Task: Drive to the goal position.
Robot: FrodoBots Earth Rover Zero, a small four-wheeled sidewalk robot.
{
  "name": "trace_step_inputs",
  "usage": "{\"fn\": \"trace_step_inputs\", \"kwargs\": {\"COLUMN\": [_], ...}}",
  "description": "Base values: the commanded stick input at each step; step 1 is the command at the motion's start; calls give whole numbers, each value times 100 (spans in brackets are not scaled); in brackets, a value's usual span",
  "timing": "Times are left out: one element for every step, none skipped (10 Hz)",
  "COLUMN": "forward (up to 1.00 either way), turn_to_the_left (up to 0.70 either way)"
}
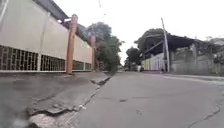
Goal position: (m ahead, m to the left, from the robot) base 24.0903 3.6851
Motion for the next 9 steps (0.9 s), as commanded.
{"fn": "trace_step_inputs", "kwargs": {"forward": [70, 70, 70, 70, 70, 70, 70, 70, 70], "turn_to_the_left": [0, 0, 0, 0, 0, 0, 0, -5, -23]}}
